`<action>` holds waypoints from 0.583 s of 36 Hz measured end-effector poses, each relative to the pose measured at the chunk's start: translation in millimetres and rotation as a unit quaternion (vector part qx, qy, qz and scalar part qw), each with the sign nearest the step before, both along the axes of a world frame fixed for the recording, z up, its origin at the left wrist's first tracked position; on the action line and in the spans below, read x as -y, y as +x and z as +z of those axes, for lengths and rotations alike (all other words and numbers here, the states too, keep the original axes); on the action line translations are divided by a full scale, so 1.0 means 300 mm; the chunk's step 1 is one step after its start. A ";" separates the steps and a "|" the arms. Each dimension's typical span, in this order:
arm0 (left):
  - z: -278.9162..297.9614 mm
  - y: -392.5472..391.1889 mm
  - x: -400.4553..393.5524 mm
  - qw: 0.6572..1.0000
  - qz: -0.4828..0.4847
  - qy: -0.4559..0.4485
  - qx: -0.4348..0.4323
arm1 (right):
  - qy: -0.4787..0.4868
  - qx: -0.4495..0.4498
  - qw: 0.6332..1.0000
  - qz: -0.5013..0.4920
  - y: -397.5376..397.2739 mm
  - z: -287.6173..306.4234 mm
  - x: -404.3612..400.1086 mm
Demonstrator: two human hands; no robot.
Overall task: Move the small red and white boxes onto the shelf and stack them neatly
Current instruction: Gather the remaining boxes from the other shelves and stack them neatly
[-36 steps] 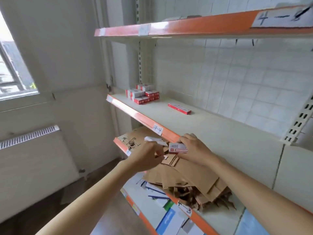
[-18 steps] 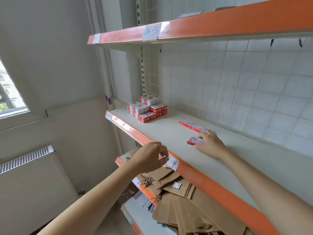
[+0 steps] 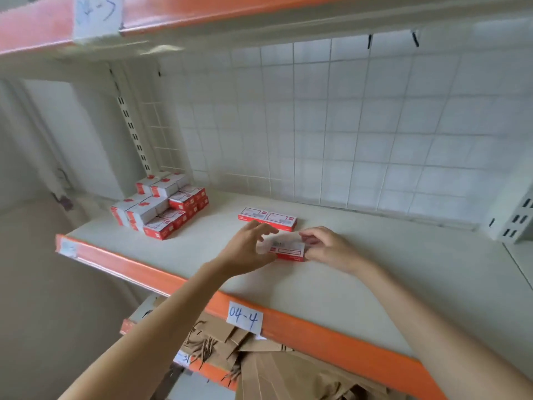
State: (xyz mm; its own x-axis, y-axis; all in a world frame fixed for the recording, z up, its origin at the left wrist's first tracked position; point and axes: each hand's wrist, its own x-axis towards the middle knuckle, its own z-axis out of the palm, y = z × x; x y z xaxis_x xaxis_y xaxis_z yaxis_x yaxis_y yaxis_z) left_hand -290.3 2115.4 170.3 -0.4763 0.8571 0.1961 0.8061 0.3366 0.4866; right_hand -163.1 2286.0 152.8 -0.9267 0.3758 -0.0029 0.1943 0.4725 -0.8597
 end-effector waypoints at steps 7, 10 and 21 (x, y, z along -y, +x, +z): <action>-0.063 -0.073 -0.020 0.994 -0.075 0.042 0.074 | 0.015 -0.080 0.989 -0.121 0.001 -0.041 0.024; -0.072 -0.088 -0.017 0.987 -0.115 0.058 0.096 | 0.082 -0.090 0.983 -0.138 -0.004 -0.051 0.016; -0.078 -0.099 -0.030 0.977 -0.077 0.105 0.168 | 0.186 -0.093 0.971 -0.119 -0.005 -0.066 0.011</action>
State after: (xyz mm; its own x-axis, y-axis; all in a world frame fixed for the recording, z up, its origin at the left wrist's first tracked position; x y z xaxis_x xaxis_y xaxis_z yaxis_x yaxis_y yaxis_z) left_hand -320.1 2124.3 146.8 -0.4119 0.8814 0.2312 0.6229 0.0871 0.7774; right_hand -164.6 2282.7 133.1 -0.7852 0.5217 0.3336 0.1933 0.7183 -0.6683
